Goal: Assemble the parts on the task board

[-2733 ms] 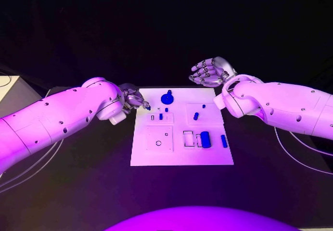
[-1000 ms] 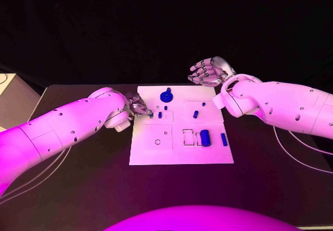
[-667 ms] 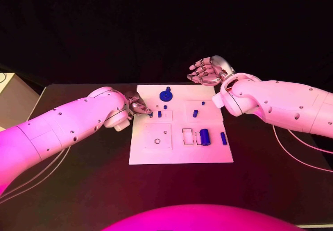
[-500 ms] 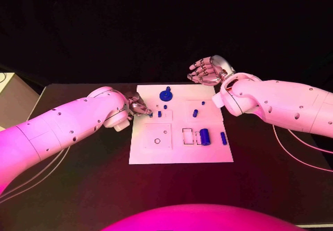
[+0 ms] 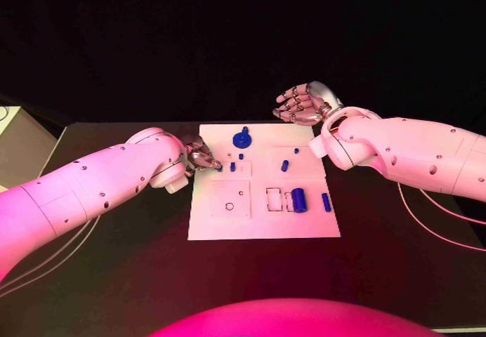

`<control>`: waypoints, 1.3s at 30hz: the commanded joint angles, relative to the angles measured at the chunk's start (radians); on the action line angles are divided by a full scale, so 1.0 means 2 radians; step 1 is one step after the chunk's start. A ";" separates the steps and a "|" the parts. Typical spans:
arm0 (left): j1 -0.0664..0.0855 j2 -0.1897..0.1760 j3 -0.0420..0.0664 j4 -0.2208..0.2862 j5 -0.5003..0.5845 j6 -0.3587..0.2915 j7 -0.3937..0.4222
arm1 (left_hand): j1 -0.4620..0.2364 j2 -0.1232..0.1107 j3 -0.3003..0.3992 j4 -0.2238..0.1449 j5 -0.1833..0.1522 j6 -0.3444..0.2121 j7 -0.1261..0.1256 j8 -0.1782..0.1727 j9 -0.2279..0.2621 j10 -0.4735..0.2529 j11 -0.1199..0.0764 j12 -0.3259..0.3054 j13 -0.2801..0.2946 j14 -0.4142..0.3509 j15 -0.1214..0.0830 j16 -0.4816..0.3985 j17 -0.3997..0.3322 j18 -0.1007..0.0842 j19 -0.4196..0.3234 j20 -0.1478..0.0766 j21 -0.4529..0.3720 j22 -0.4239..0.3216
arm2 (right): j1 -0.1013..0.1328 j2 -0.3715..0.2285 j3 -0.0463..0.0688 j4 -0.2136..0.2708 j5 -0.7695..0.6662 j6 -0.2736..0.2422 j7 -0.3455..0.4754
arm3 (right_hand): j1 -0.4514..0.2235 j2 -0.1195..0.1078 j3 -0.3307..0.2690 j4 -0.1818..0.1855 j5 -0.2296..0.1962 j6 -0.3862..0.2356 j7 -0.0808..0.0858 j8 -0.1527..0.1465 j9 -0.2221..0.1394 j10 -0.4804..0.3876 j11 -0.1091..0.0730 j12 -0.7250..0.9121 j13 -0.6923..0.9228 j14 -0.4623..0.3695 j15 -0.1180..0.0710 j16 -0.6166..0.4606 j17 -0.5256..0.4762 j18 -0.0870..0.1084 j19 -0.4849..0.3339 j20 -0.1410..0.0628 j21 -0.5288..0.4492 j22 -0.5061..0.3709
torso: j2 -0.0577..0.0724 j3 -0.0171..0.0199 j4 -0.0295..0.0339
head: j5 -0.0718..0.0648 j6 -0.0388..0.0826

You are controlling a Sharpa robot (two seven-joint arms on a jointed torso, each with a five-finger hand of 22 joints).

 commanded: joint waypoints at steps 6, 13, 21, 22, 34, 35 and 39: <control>-0.001 0.000 0.000 -0.002 0.002 0.000 0.002 | 0.001 0.003 0.074 -0.073 0.002 0.021 -0.019 0.002 0.000 0.002 -0.002 -0.001 0.001 0.046 -0.004 0.000 0.112 -0.007 0.002 -0.002 0.003 0.001 | 0.000 0.000 0.000 0.000 -0.001 0.005 0.005 | 0.001 0.006 -0.004 0.000 0.003 -0.003 0.031 0.003 0.000 -0.004 0.000 0.003 0.000 -0.003 0.001 -0.003 0.000 0.007 -0.004 -0.001 0.000 0.000 | 0.000 -0.0001 0.0005 | -0.002 -0.001; -0.001 -0.001 0.001 -0.004 0.005 0.005 0.003 | 0.001 0.003 0.075 -0.074 0.002 0.021 -0.019 0.002 0.000 0.002 -0.003 -0.002 0.000 0.046 -0.004 0.000 0.112 -0.007 0.002 -0.002 0.003 0.001 | -0.001 0.001 0.000 -0.001 -0.001 0.006 0.005 | 0.001 0.006 -0.004 0.000 0.003 -0.003 0.031 0.003 0.000 -0.004 0.000 0.003 0.000 -0.003 0.001 -0.003 0.000 0.007 -0.004 -0.001 0.000 0.000 | 0.000 -0.0003 0.0006 | -0.003 -0.002; 0.003 -0.003 0.006 -0.004 0.015 0.017 0.009 | 0.002 0.003 0.076 -0.075 0.002 0.022 -0.020 0.002 0.000 0.002 -0.003 -0.003 -0.002 0.047 -0.004 0.000 0.113 -0.007 0.003 -0.002 0.003 0.002 | -0.001 0.002 0.000 -0.002 -0.001 0.006 0.005 | 0.001 0.006 -0.004 0.000 0.003 -0.003 0.031 0.003 0.000 -0.004 0.000 0.003 0.000 -0.003 0.001 -0.003 0.000 0.007 -0.004 -0.001 0.000 0.000 | 0.000 -0.0003 0.0005 | -0.002 -0.002; 0.004 -0.003 0.008 -0.004 0.018 0.019 0.010 | 0.002 0.003 0.076 -0.075 0.002 0.022 -0.020 0.002 0.000 0.002 -0.003 -0.003 -0.002 0.047 -0.004 0.000 0.113 -0.007 0.003 -0.002 0.003 0.002 | -0.001 0.002 0.000 -0.002 -0.001 0.006 0.005 | 0.001 0.006 -0.004 0.000 0.003 -0.003 0.031 0.003 0.000 -0.004 0.000 0.003 0.000 -0.003 0.001 -0.003 0.000 0.007 -0.004 -0.001 0.000 0.000 | 0.000 -0.0003 0.0006 | -0.002 -0.002; 0.021 -0.003 0.021 -0.013 0.056 0.090 0.002 | 0.002 0.003 0.077 -0.075 0.002 0.022 -0.020 0.002 0.000 0.001 -0.003 -0.005 -0.004 0.047 -0.004 0.001 0.115 -0.007 0.002 -0.002 0.002 0.000 | -0.002 0.003 0.000 -0.003 -0.001 0.006 0.005 | 0.001 0.006 -0.004 0.000 0.003 -0.003 0.031 0.003 0.000 -0.004 0.000 0.003 0.000 -0.003 0.001 -0.003 0.000 0.007 -0.004 -0.001 0.000 0.000 | 0.000 0.0000 0.0010 | -0.002 -0.001; 0.023 -0.001 0.021 -0.016 0.058 0.099 0.000 | 0.002 0.003 0.077 -0.076 0.002 0.022 -0.020 0.002 0.000 0.001 -0.003 -0.005 -0.004 0.047 -0.004 0.002 0.115 -0.007 0.002 -0.002 0.002 0.000 | -0.002 0.003 0.000 -0.003 -0.001 0.006 0.005 | 0.001 0.006 -0.004 0.000 0.003 -0.003 0.031 0.003 0.000 -0.004 0.000 0.003 0.000 -0.003 0.001 -0.003 0.000 0.007 -0.004 -0.001 0.000 0.000 | 0.000 0.0000 0.0010 | -0.002 -0.001; 0.032 0.009 0.021 -0.031 0.059 0.131 -0.010 | 0.003 0.002 0.077 -0.077 0.002 0.022 -0.020 0.001 0.000 0.001 -0.003 -0.005 -0.004 0.048 -0.004 0.003 0.118 -0.007 0.002 -0.002 0.002 0.000 | -0.002 0.004 0.000 -0.004 -0.001 0.006 0.005 | 0.001 0.006 -0.004 0.000 0.003 -0.003 0.031 0.003 0.000 -0.004 0.000 0.003 0.000 -0.003 0.001 -0.003 0.000 0.007 -0.004 -0.001 0.000 0.000 | 0.000 -0.0001 0.0011 | -0.002 -0.001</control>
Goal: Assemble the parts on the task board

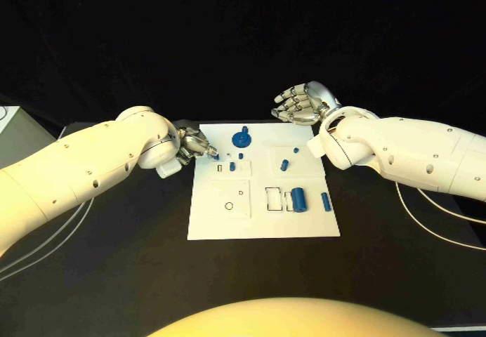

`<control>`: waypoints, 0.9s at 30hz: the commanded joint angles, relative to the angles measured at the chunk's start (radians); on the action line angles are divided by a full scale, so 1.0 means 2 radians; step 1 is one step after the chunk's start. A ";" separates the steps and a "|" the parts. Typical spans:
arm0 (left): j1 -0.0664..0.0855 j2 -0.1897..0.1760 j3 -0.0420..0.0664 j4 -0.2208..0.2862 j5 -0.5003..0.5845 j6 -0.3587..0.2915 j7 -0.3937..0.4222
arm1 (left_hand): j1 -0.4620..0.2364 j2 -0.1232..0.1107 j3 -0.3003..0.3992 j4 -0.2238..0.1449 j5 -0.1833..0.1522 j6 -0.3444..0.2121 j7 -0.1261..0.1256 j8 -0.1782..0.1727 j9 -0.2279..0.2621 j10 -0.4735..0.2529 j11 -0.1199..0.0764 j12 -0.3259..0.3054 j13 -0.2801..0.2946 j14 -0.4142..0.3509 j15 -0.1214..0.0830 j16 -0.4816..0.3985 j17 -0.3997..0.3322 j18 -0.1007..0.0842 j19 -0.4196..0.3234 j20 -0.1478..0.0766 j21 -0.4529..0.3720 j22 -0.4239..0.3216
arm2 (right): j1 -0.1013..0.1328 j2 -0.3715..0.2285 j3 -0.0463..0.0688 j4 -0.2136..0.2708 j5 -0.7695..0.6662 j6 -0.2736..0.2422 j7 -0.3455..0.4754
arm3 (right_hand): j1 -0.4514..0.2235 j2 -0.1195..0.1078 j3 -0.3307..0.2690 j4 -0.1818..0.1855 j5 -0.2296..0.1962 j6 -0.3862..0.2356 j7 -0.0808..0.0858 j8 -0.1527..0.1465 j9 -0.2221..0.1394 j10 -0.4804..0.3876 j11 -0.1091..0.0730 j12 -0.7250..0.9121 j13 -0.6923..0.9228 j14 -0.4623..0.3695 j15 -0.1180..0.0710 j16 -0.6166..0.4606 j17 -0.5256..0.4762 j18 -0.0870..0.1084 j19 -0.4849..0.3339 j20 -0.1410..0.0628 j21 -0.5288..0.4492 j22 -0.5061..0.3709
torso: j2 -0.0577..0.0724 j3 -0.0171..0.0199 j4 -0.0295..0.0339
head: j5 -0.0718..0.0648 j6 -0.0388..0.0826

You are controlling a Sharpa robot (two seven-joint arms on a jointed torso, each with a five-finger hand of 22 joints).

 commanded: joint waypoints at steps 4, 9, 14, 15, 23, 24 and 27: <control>0.009 0.019 0.000 -0.023 -0.003 0.086 -0.017 | 0.003 0.002 0.078 -0.078 0.002 0.021 -0.019 0.003 0.000 0.001 -0.003 -0.003 0.000 0.048 -0.004 0.003 0.118 -0.007 0.001 -0.002 0.002 -0.001 | 0.000 0.002 0.000 -0.001 -0.001 0.005 0.005 | 0.001 0.006 -0.004 0.000 0.003 -0.003 0.031 0.003 0.000 -0.004 0.000 0.003 0.000 -0.003 0.001 -0.003 -0.001 0.007 -0.004 -0.001 0.000 -0.001 | 0.000 -0.0001 -0.0003 | 0.001 0.001; 0.015 0.033 -0.003 -0.042 -0.039 0.089 -0.022 | 0.003 0.002 0.078 -0.078 0.002 0.021 -0.019 0.003 0.000 0.001 -0.003 -0.004 -0.001 0.048 -0.004 0.003 0.119 -0.007 0.002 -0.002 0.003 0.000 | 0.000 0.003 0.000 -0.001 -0.001 0.005 0.005 | 0.001 0.006 -0.004 0.000 0.003 -0.003 0.031 0.003 0.000 -0.004 0.000 0.003 0.000 -0.003 0.001 -0.003 -0.001 0.007 -0.004 -0.001 0.000 -0.001 | 0.000 -0.0002 0.0003 | 0.002 0.000; 0.019 0.041 -0.008 -0.054 -0.054 0.079 -0.024 | 0.003 0.001 0.080 -0.080 0.008 0.024 -0.018 0.002 0.000 0.003 -0.003 -0.004 0.000 0.049 -0.004 0.003 0.120 -0.008 0.003 -0.003 0.004 0.003 | 0.000 0.003 0.000 -0.001 -0.001 0.005 0.005 | 0.001 0.006 -0.004 0.000 0.003 -0.003 0.031 0.003 0.000 -0.004 0.000 0.003 0.000 -0.003 0.001 -0.003 -0.001 0.007 -0.004 -0.001 0.000 -0.001 | 0.000 -0.0001 0.0004 | 0.004 0.000; 0.019 0.042 -0.009 -0.055 -0.055 0.076 -0.024 | 0.002 0.001 0.080 -0.081 0.011 0.024 -0.018 0.002 0.000 0.004 -0.003 -0.004 0.000 0.049 -0.004 0.004 0.120 -0.008 0.004 -0.003 0.004 0.004 | 0.000 0.004 0.000 -0.001 -0.001 0.005 0.005 | 0.001 0.006 -0.004 0.000 0.003 -0.003 0.031 0.003 0.000 -0.004 0.000 0.003 0.000 -0.003 0.001 -0.003 -0.001 0.007 -0.004 -0.001 0.000 -0.001 | 0.000 0.0000 0.0003 | 0.004 0.000; 0.021 0.049 -0.018 -0.058 -0.065 0.047 -0.023 | 0.001 0.000 0.080 -0.081 0.017 0.026 -0.019 0.002 0.001 0.005 -0.003 -0.004 0.000 0.048 -0.004 0.003 0.118 -0.008 0.004 -0.003 0.005 0.004 | 0.000 0.005 0.000 -0.001 -0.001 0.005 0.005 | 0.001 0.006 -0.004 0.000 0.003 -0.003 0.031 0.003 0.000 -0.004 0.000 0.003 0.000 -0.003 0.001 -0.003 -0.001 0.007 -0.004 -0.001 0.000 -0.001 | 0.001 -0.0013 -0.0001 | 0.006 -0.001; 0.021 0.049 -0.019 -0.057 -0.066 0.044 -0.022 | 0.001 0.000 0.080 -0.081 0.017 0.026 -0.019 0.002 0.001 0.005 -0.003 -0.004 0.000 0.048 -0.004 0.003 0.118 -0.008 0.004 -0.003 0.005 0.004 | 0.000 0.005 0.000 -0.001 -0.001 0.005 0.005 | 0.001 0.006 -0.004 0.000 0.003 -0.003 0.031 0.003 0.000 -0.004 0.000 0.003 0.000 -0.003 0.001 -0.003 -0.001 0.007 -0.004 -0.001 0.000 -0.001 | 0.000 -0.0012 0.0000 | 0.007 -0.001; 0.020 0.049 -0.020 -0.055 -0.068 0.037 -0.022 | 0.001 0.000 0.080 -0.081 0.018 0.026 -0.019 0.002 0.001 0.005 -0.003 -0.004 0.000 0.048 -0.004 0.003 0.118 -0.008 0.004 -0.003 0.005 0.005 | 0.000 0.005 0.000 -0.001 -0.001 0.005 0.005 | 0.001 0.006 -0.004 0.000 0.003 -0.003 0.031 0.003 0.000 -0.004 0.000 0.003 0.000 -0.003 0.001 -0.003 -0.001 0.007 -0.004 -0.001 0.000 -0.001 | 0.000 -0.0011 0.0005 | 0.007 -0.002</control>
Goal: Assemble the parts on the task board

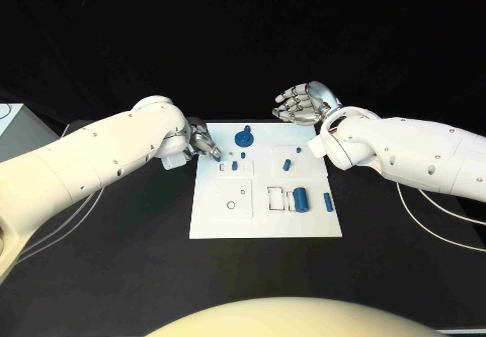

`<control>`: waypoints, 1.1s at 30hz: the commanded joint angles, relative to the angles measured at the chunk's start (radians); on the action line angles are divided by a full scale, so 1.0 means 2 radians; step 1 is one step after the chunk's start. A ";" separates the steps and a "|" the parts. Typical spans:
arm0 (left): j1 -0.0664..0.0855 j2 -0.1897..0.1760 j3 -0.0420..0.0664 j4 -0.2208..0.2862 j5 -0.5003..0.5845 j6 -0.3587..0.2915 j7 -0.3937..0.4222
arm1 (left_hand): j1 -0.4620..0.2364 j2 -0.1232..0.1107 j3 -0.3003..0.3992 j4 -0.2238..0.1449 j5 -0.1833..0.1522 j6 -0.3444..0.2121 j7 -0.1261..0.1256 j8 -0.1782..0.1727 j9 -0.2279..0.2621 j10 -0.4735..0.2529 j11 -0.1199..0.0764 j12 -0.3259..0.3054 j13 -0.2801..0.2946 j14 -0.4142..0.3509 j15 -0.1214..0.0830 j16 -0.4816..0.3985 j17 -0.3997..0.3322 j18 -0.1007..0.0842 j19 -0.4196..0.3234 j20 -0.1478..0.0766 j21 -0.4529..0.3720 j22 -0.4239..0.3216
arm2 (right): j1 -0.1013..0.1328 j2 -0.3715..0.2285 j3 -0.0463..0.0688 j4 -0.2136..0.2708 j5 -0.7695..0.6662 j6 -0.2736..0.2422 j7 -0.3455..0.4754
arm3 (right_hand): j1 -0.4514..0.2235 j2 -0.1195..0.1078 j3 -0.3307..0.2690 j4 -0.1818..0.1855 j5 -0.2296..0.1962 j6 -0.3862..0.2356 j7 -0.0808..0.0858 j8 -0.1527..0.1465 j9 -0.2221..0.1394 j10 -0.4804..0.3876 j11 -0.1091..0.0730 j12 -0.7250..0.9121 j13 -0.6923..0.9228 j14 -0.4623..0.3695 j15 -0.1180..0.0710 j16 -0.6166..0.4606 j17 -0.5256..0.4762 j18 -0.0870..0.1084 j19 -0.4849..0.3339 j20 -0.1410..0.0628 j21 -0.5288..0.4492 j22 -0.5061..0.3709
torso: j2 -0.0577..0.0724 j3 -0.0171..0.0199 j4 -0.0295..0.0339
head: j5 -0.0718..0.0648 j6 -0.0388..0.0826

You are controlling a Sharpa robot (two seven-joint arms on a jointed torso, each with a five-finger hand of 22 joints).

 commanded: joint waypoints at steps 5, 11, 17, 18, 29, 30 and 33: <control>-0.001 0.001 -0.002 0.010 -0.013 -0.029 0.001 | 0.001 0.000 0.080 -0.081 0.002 0.024 -0.020 0.000 0.001 0.001 -0.001 -0.002 0.000 0.048 -0.004 0.001 0.118 -0.008 0.003 -0.001 0.003 0.000 | 0.000 0.001 0.000 0.000 -0.001 0.005 0.005 | 0.001 0.006 -0.004 0.000 0.003 -0.003 0.031 0.003 0.000 -0.004 0.000 0.003 0.000 -0.003 0.001 -0.003 -0.001 0.007 -0.004 -0.001 0.000 -0.001 | 0.000 -0.0012 0.0006 | 0.001 -0.001; -0.004 -0.001 -0.004 0.019 -0.013 -0.036 0.002 | 0.000 0.000 0.080 -0.081 0.004 0.024 -0.020 0.001 0.001 0.002 -0.001 -0.002 0.000 0.048 -0.004 0.001 0.118 -0.008 0.003 -0.001 0.003 0.001 | 0.000 0.002 0.000 0.000 -0.001 0.005 0.005 | 0.001 0.006 -0.004 0.000 0.003 -0.003 0.031 0.003 0.000 -0.004 0.000 0.003 0.000 -0.003 0.001 -0.003 -0.001 0.007 -0.004 -0.001 0.000 -0.001 | 0.000 -0.0008 0.0000 | 0.001 -0.002; -0.006 -0.004 -0.005 0.027 -0.014 -0.037 0.003 | 0.000 0.000 0.080 -0.081 0.004 0.024 -0.020 0.001 0.001 0.002 -0.001 -0.002 0.000 0.048 -0.004 0.001 0.118 -0.008 0.003 -0.001 0.003 0.001 | 0.000 0.002 0.000 0.000 -0.001 0.005 0.005 | 0.001 0.006 -0.004 0.000 0.003 -0.003 0.031 0.003 0.000 -0.004 0.000 0.003 0.000 -0.003 0.001 -0.003 -0.001 0.007 -0.004 -0.001 0.000 -0.001 | 0.000 -0.0003 0.0000 | 0.001 -0.003; -0.006 -0.005 -0.005 0.028 -0.014 -0.036 0.003 | 0.000 0.000 0.080 -0.081 0.004 0.024 -0.020 0.001 0.001 0.002 -0.001 -0.002 0.000 0.048 -0.004 0.001 0.118 -0.008 0.003 -0.001 0.003 0.001 | 0.000 0.002 0.000 0.000 -0.001 0.005 0.006 | 0.001 0.006 -0.004 0.000 0.003 -0.003 0.031 0.003 0.000 -0.004 0.000 0.003 0.000 -0.003 0.001 -0.003 -0.001 0.007 -0.004 -0.001 0.000 -0.001 | 0.000 -0.0002 0.0001 | 0.001 -0.003; -0.008 -0.010 -0.006 0.036 -0.014 -0.033 0.002 | 0.000 0.000 0.080 -0.081 0.004 0.024 -0.020 0.001 0.001 0.002 -0.001 -0.002 0.000 0.048 -0.004 0.001 0.118 -0.008 0.003 -0.001 0.003 0.001 | 0.000 0.001 0.000 0.000 -0.001 0.005 0.006 | 0.001 0.006 -0.004 0.000 0.003 -0.003 0.031 0.003 0.000 -0.004 0.000 0.003 0.000 -0.003 0.001 -0.003 -0.001 0.007 -0.004 -0.001 0.000 -0.001 | 0.000 -0.0002 -0.0002 | 0.001 -0.003; -0.009 -0.011 -0.006 0.036 -0.014 -0.033 0.002 | 0.000 0.000 0.080 -0.081 0.004 0.024 -0.020 0.001 0.001 0.002 -0.001 -0.002 0.000 0.048 -0.004 0.001 0.118 -0.008 0.003 -0.001 0.003 0.001 | 0.000 0.001 0.000 0.000 -0.001 0.005 0.006 | 0.001 0.006 -0.004 0.000 0.003 -0.003 0.031 0.003 0.000 -0.004 0.000 0.003 0.000 -0.003 0.001 -0.003 -0.001 0.007 -0.004 -0.001 0.000 -0.001 | 0.000 -0.0002 -0.0001 | 0.001 -0.003; -0.010 -0.011 -0.007 0.037 -0.013 -0.033 0.002 | 0.000 0.000 0.080 -0.081 0.004 0.024 -0.020 0.001 0.001 0.002 -0.001 -0.002 0.000 0.048 -0.004 0.001 0.118 -0.008 0.003 -0.001 0.003 0.001 | 0.000 0.001 0.000 0.000 -0.001 0.005 0.006 | 0.001 0.006 -0.004 0.000 0.003 -0.003 0.031 0.003 0.000 -0.004 0.000 0.003 0.000 -0.003 0.001 -0.003 -0.001 0.007 -0.004 -0.001 0.000 -0.001 | 0.000 -0.0006 0.0000 | 0.001 -0.003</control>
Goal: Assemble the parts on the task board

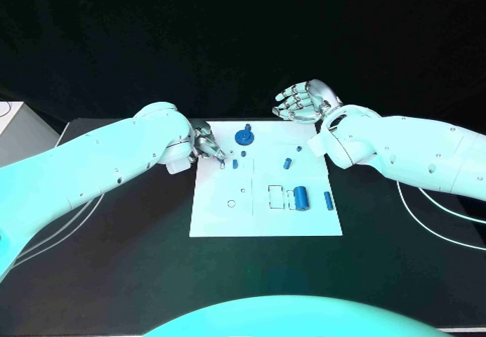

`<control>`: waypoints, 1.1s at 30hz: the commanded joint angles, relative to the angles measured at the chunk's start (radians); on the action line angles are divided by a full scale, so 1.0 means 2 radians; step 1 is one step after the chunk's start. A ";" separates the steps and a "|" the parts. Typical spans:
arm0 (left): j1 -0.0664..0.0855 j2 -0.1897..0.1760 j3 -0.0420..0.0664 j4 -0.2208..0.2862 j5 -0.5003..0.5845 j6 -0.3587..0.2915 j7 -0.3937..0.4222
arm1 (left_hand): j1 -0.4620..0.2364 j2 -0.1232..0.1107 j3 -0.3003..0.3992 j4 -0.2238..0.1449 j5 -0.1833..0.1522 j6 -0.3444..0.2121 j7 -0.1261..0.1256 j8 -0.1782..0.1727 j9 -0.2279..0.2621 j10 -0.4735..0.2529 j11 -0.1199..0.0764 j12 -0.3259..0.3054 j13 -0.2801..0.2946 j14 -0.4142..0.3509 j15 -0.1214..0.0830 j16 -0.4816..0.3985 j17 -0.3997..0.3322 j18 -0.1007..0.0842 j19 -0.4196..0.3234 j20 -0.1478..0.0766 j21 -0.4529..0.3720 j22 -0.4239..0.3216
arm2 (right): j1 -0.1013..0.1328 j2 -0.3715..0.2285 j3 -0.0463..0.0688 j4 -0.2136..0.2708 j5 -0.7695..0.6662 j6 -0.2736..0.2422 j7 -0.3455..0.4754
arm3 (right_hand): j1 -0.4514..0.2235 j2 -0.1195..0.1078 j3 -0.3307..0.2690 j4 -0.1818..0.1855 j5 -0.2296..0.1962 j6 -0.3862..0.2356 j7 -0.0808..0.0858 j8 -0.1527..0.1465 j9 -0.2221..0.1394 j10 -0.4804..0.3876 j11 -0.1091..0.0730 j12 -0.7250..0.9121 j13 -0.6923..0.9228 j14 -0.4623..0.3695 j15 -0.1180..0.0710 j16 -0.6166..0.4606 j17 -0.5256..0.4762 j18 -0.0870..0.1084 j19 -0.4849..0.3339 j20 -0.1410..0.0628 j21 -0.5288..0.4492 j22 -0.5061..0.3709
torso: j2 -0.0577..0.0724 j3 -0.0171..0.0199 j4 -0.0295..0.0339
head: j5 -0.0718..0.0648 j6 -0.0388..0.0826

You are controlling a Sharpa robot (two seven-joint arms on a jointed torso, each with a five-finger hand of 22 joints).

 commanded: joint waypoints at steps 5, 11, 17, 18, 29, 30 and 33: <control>-0.003 -0.002 0.000 0.003 -0.002 0.002 0.002 | 0.003 0.003 0.080 -0.081 0.001 0.023 -0.019 0.003 0.000 0.002 -0.001 -0.002 0.000 0.048 -0.004 0.001 0.118 -0.008 0.003 -0.001 0.003 0.001 | 0.000 0.000 0.000 0.000 -0.001 0.005 0.006 | 0.001 0.006 -0.004 0.000 0.003 -0.003 0.031 0.003 -0.001 -0.004 0.000 0.003 -0.001 -0.003 0.001 -0.003 -0.001 0.007 -0.004 -0.001 0.000 -0.001 | 0.000 -0.0002 0.0000 | 0.000 0.000; -0.004 -0.003 0.000 0.005 -0.001 0.004 0.002 | 0.002 0.003 0.080 -0.082 0.003 0.023 -0.019 0.003 0.001 0.002 -0.002 -0.003 -0.001 0.048 -0.005 0.001 0.118 -0.008 0.003 -0.001 0.003 0.001 | 0.000 0.000 0.000 0.000 -0.001 0.005 0.006 | 0.001 0.006 -0.004 0.000 0.003 -0.003 0.031 0.003 -0.001 -0.004 0.000 0.003 -0.001 -0.003 0.001 -0.003 -0.001 0.007 -0.004 -0.001 0.000 -0.001 | 0.000 0.0000 0.0000 | 0.000 0.000; -0.006 -0.004 -0.001 0.006 0.000 0.009 0.001 | 0.002 0.003 0.080 -0.082 0.003 0.023 -0.019 0.003 0.001 0.002 -0.002 -0.003 -0.001 0.048 -0.005 0.001 0.118 -0.008 0.003 -0.001 0.003 0.001 | 0.000 0.000 0.000 0.000 -0.001 0.005 0.006 | 0.001 0.006 -0.004 0.000 0.003 -0.003 0.031 0.003 -0.001 -0.004 0.000 0.003 -0.001 -0.003 0.001 -0.003 -0.001 0.007 -0.004 -0.001 0.000 -0.001 | 0.000 0.0000 -0.0002 | 0.001 -0.001; -0.006 -0.004 -0.001 0.006 0.000 0.009 0.001 | 0.002 0.003 0.080 -0.082 0.003 0.023 -0.019 0.003 0.001 0.002 -0.002 -0.003 -0.001 0.048 -0.005 0.001 0.118 -0.008 0.003 -0.001 0.003 0.001 | 0.000 0.000 0.000 0.000 -0.001 0.005 0.006 | 0.001 0.006 -0.004 0.000 0.003 -0.003 0.031 0.003 -0.001 -0.004 0.000 0.003 -0.001 -0.003 0.001 -0.003 -0.001 0.007 -0.004 -0.001 0.000 -0.001 | 0.000 0.0001 -0.0002 | 0.001 -0.001; -0.012 -0.006 -0.001 0.005 0.000 0.008 0.001 | 0.002 0.003 0.080 -0.082 0.003 0.023 -0.019 0.003 0.001 0.002 -0.002 -0.003 -0.001 0.048 -0.005 0.001 0.118 -0.008 0.003 -0.001 0.003 0.001 | 0.000 0.000 0.000 0.000 -0.001 0.005 0.006 | 0.001 0.006 -0.005 0.000 0.004 -0.004 0.032 0.004 -0.001 -0.005 0.000 0.007 -0.005 -0.002 0.002 -0.004 -0.003 0.007 -0.003 -0.001 0.000 -0.005 | 0.000 0.0001 0.0001 | 0.001 -0.002; -0.013 -0.006 -0.001 0.005 0.000 0.008 0.001 | 0.002 0.003 0.080 -0.082 0.003 0.023 -0.019 0.003 0.001 0.002 -0.002 -0.003 -0.001 0.048 -0.005 0.001 0.118 -0.008 0.003 -0.001 0.003 0.001 | 0.000 0.000 0.000 0.000 -0.001 0.005 0.006 | 0.001 0.006 -0.005 0.000 0.004 -0.004 0.032 0.004 -0.001 -0.005 0.000 0.007 -0.005 -0.002 0.002 -0.004 -0.003 0.007 -0.003 -0.001 0.000 -0.005 | 0.000 0.0002 0.0001 | 0.000 -0.002; -0.013 -0.007 -0.001 0.005 0.000 0.008 0.002 | 0.002 0.003 0.080 -0.082 0.003 0.023 -0.019 0.003 0.001 0.002 -0.002 -0.003 -0.001 0.048 -0.005 0.001 0.118 -0.008 0.003 -0.001 0.003 0.001 | 0.000 0.000 0.000 0.000 -0.001 0.005 0.006 | 0.001 0.006 -0.005 0.000 0.004 -0.004 0.032 0.004 -0.001 -0.005 0.000 0.007 -0.005 -0.002 0.002 -0.004 -0.003 0.007 -0.003 -0.001 0.000 -0.005 | 0.000 0.0000 0.0000 | 0.000 -0.002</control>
